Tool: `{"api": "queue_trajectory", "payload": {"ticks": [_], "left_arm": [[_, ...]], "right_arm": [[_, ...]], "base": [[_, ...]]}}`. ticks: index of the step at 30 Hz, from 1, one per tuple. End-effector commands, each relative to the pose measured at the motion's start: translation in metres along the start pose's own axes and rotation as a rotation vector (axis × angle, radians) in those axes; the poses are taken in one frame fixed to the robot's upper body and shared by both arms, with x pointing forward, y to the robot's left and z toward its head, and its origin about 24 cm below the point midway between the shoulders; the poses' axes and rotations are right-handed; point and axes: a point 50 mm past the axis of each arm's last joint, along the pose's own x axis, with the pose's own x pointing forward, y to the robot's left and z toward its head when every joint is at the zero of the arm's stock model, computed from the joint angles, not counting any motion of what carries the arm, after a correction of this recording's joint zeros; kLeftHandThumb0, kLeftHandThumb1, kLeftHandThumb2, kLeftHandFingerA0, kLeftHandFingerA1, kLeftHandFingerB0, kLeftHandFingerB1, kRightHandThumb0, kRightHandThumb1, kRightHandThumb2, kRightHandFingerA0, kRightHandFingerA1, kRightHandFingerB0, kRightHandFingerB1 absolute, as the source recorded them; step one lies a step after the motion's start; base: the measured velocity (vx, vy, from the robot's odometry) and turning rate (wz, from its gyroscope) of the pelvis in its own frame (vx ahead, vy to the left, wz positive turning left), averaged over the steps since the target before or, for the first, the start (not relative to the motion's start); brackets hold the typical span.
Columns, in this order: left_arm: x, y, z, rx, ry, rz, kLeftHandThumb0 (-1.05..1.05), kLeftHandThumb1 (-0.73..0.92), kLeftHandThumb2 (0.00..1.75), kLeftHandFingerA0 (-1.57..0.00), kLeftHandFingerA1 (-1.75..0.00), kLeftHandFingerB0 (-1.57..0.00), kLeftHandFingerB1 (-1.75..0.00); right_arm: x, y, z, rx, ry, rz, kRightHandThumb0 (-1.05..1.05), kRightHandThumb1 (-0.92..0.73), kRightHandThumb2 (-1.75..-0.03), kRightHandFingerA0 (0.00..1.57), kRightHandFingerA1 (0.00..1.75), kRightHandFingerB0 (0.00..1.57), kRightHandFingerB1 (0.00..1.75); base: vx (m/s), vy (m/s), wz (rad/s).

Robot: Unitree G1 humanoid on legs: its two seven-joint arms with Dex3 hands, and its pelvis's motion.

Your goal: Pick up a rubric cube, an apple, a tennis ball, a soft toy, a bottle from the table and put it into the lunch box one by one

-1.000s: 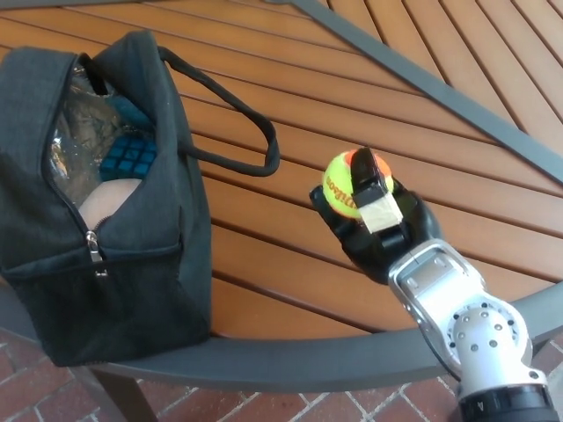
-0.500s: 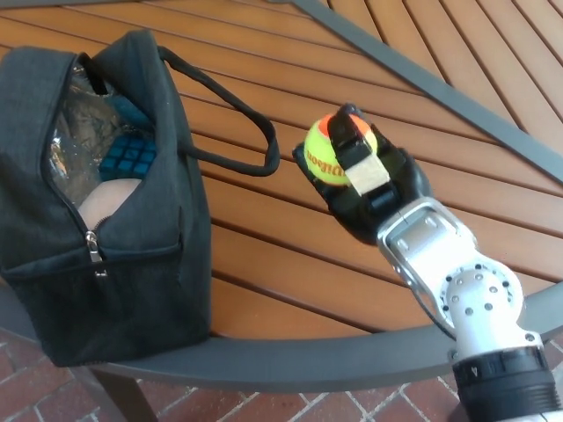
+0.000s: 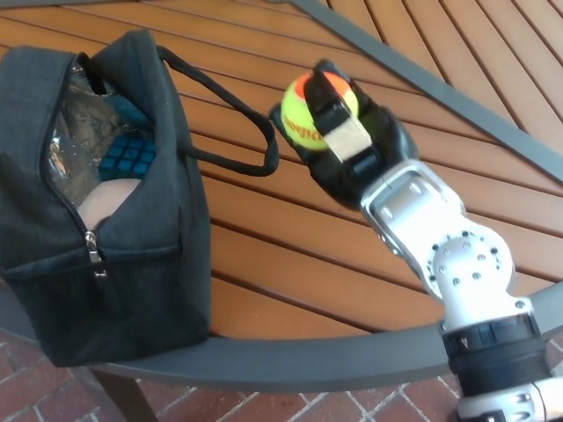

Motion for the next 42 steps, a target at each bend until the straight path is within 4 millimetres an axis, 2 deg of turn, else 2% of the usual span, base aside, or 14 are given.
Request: {"api": "queue_trajectory", "payload": {"ticks": [1, 11, 12, 16, 17, 18, 22, 23, 24, 26, 29, 33, 35, 42], "left_arm": [[0.0, 0.008, 0.0, 0.018, -0.023, 0.008, -0.12, 0.64, 0.92, -1.14, -1.16, -0.97, -1.16], [0.001, 0.007, 0.001, 0.035, -0.02, 0.011, -0.13, 0.64, 0.9, -1.1, -1.17, -0.96, -1.15], [0.0, 0.007, 0.0, 0.037, -0.021, 0.011, -0.11, 0.63, 0.91, -1.11, -1.19, -0.96, -1.15], [-0.001, 0.007, 0.0, 0.041, -0.024, 0.013, -0.11, 0.63, 0.91, -1.11, -1.19, -0.96, -1.15], [0.0, 0.006, 0.0, 0.041, -0.023, 0.008, -0.1, 0.62, 0.92, -1.1, -1.18, -0.96, -1.15], [0.0, 0.007, 0.0, 0.038, -0.025, 0.006, -0.14, 0.58, 0.98, -1.13, -1.15, -1.0, -1.12], [0.0, 0.007, 0.0, 0.032, -0.027, 0.002, -0.14, 0.58, 0.98, -1.13, -1.15, -1.0, -1.12], [-0.001, 0.006, 0.0, 0.031, -0.026, 0.003, -0.12, 0.58, 0.97, -1.13, -1.17, -1.01, -1.15], [-0.001, 0.004, 0.0, 0.03, -0.023, 0.003, -0.12, 0.58, 0.97, -1.13, -1.17, -1.01, -1.15], [-0.001, 0.004, 0.0, 0.029, -0.023, 0.004, -0.12, 0.58, 0.97, -1.13, -1.17, -1.01, -1.15], [-0.003, 0.004, -0.001, 0.063, -0.033, 0.007, -0.13, 0.58, 0.97, -1.14, -1.14, -1.01, -1.13], [-0.003, 0.004, -0.002, 0.064, -0.033, 0.007, -0.13, 0.58, 0.97, -1.14, -1.14, -1.01, -1.13], [-0.005, 0.002, -0.004, 0.009, -0.022, 0.001, -0.09, 0.55, 1.02, -1.17, -1.18, -1.03, -1.14], [-0.006, 0.001, -0.005, 0.042, -0.024, -0.005, -0.13, 0.57, 0.99, -1.14, -1.17, -1.03, -1.12]], "right_arm": [[-0.01, 0.141, -0.029, 0.106, 0.022, 0.374, -0.34, -0.67, -1.24, 1.03, 1.75, 0.75, 1.75], [-0.008, 0.144, -0.029, 0.068, -0.002, 0.375, -0.35, -0.67, -1.24, 1.03, 1.75, 0.74, 1.75], [-0.009, 0.148, -0.028, 0.064, -0.005, 0.38, -0.3, -0.58, -1.38, 1.06, 1.75, 0.75, 1.75], [-0.01, 0.154, -0.026, 0.058, -0.009, 0.387, -0.3, -0.58, -1.38, 1.06, 1.75, 0.75, 1.75], [-0.01, 0.156, -0.024, 0.054, -0.012, 0.389, -0.28, -0.51, -1.44, 1.06, 1.75, 0.77, 1.75], [-0.011, 0.161, -0.023, 0.035, -0.012, 0.389, -0.17, -0.68, -1.3, 1.18, 1.26, 1.1, 1.22], [-0.012, 0.167, -0.023, 0.008, -0.013, 0.388, -0.17, -0.68, -1.3, 1.18, 1.26, 1.1, 1.22], [-0.011, 0.173, -0.022, -0.026, -0.013, 0.398, -0.29, -0.39, -1.47, 1.04, 1.75, 0.81, 1.75], [-0.01, 0.181, -0.022, -0.07, -0.013, 0.41, -0.29, -0.39, -1.47, 1.04, 1.75, 0.81, 1.75], [-0.01, 0.182, -0.022, -0.078, -0.013, 0.412, -0.29, -0.39, -1.47, 1.04, 1.75, 0.81, 1.75], [-0.007, 0.188, -0.027, -0.197, -0.023, 0.376, -0.19, -0.4, -1.44, 1.05, 1.75, 0.82, 1.71], [-0.006, 0.189, -0.027, -0.197, -0.024, 0.374, -0.19, -0.4, -1.44, 1.05, 1.75, 0.82, 1.71], [-0.001, 0.187, -0.039, -0.334, -0.019, 0.377, -0.25, -0.34, -1.48, 1.06, 1.75, 0.82, 1.74], [0.003, 0.193, -0.052, -0.53, -0.024, 0.397, -0.29, -0.31, -1.48, 1.05, 1.75, 0.82, 1.72]], "base": [[0.0, 0.0, 0.0], [0.0, 0.0, 0.0], [0.0, 0.0, 0.0], [0.0, 0.0, 0.0], [0.0, 0.0, 0.0], [0.0, 0.0, 0.0], [0.0, 0.0, 0.0], [0.0, 0.0, 0.0], [0.0, 0.0, 0.0], [0.0, 0.0, 0.0], [0.0, 0.0, 0.0], [0.0, 0.0, 0.0], [0.0, 0.0, 0.0], [0.0, 0.0, 0.0]]}}
